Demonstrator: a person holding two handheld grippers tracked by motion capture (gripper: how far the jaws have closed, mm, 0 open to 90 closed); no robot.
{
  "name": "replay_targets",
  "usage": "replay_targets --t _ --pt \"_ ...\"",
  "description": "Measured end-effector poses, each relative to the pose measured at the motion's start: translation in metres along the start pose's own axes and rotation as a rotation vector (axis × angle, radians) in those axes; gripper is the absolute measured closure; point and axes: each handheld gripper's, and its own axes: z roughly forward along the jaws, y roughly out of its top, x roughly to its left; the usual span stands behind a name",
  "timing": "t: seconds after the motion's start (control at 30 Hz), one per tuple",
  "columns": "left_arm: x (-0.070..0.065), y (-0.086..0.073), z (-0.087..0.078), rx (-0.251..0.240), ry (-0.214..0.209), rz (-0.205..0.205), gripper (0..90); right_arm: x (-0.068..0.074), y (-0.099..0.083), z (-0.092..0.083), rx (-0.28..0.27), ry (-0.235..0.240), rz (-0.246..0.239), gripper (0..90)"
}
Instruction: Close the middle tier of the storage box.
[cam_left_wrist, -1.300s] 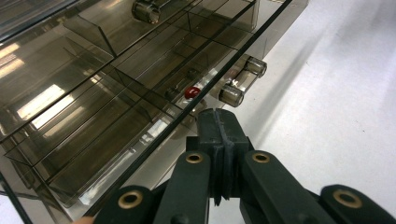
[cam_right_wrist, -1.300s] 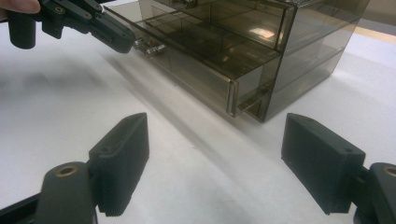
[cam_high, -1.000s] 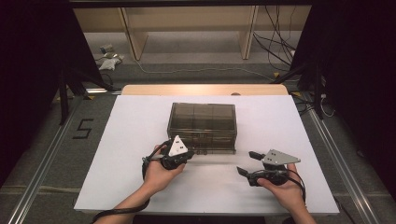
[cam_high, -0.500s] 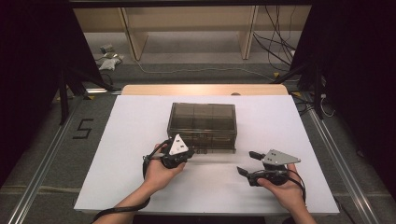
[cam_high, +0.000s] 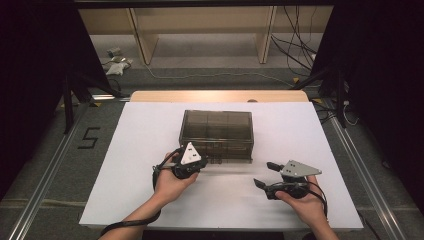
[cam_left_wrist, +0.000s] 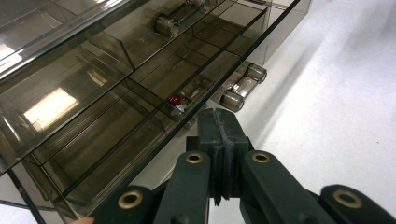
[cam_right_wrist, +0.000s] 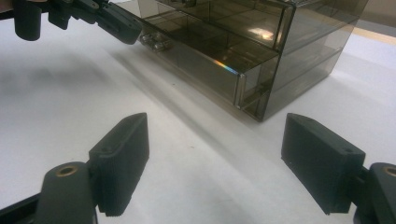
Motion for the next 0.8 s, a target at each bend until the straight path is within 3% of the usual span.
replay_targets --t 0.8 --pt "0.0023 0.0012 0.0015 0.001 0.008 0.002 89.8 -0.0004 -0.0004 0.0002 0.005 -0.002 -0.006 24.2"
